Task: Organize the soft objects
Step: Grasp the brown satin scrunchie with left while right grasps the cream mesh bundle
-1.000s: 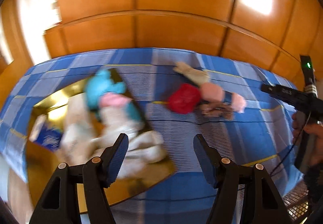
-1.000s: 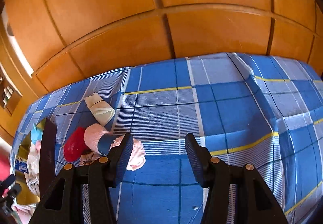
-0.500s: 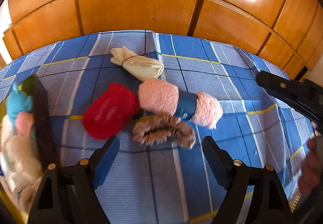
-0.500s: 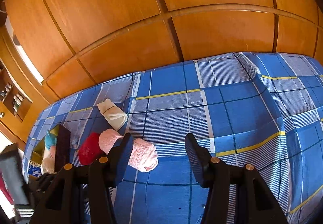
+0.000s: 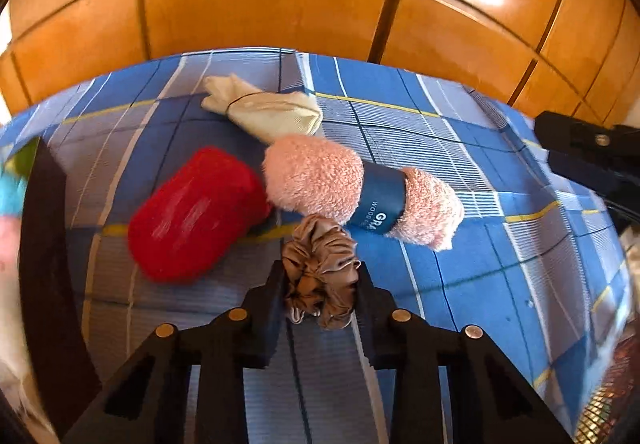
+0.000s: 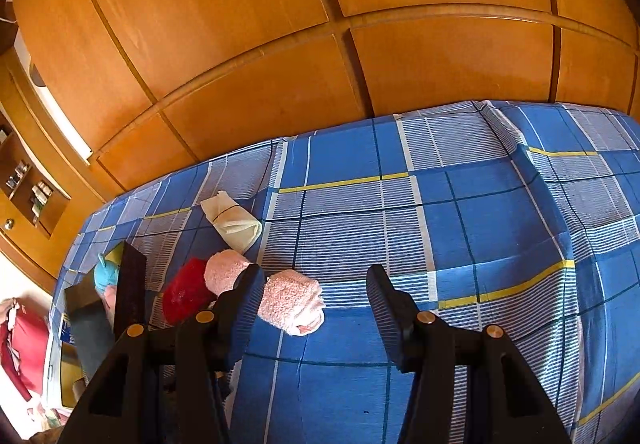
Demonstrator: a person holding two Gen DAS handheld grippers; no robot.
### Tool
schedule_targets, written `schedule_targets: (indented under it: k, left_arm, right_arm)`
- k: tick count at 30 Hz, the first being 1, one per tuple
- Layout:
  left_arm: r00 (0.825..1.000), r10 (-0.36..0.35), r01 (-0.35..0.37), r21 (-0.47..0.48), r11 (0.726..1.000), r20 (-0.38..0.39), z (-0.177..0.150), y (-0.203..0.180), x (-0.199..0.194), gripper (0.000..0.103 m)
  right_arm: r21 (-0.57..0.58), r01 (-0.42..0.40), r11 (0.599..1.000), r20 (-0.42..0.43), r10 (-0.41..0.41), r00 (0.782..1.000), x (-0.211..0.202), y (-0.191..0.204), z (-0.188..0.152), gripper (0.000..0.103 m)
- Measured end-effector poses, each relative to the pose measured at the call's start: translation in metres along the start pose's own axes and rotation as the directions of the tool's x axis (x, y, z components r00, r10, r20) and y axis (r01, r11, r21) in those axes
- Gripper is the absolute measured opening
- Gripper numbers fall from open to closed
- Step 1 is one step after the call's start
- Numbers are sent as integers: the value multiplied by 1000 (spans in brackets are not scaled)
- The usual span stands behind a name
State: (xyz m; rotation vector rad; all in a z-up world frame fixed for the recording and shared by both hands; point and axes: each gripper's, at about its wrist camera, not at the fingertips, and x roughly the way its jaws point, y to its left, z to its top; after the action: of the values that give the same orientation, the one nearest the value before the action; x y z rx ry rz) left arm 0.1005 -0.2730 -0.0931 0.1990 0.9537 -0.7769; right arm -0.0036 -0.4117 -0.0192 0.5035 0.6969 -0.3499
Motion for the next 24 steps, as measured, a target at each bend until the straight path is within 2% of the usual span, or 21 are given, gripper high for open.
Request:
schedule_targets:
  k: [5,8,14,17,20,24]
  left_arm:
    - [1000,-29,30,40,999,-10,-32,-2,-16,33]
    - [999,-7,3,88,996,39,-47,-6,-21,33]
    - [996,-39,34,71,997,74,-55,2,-25,33]
    - [996,-21,13,97,995,89,-58,-2,-28,33]
    - [995,-34,25,88,996,98,-61,0,-28,33]
    - [991,-26,12,106,994,133,-63,0,-26,33]
  right_arm:
    - [-10,8,1000,-2,-8,1000,1,0,-1,54]
    - [-24,12,1000,-7,-12,1000,3,2,-2,54]
    - [-81,24,996,-38,-27,999,14,11,-10,54]
    - [-107,-13,994,-63,6,998,19,16,-15,54]
    - [-145,-67,987,-107,52,993,25,27,-19,54]
    - [-234,-90,968,-145,56,988,35,47,-12,54]
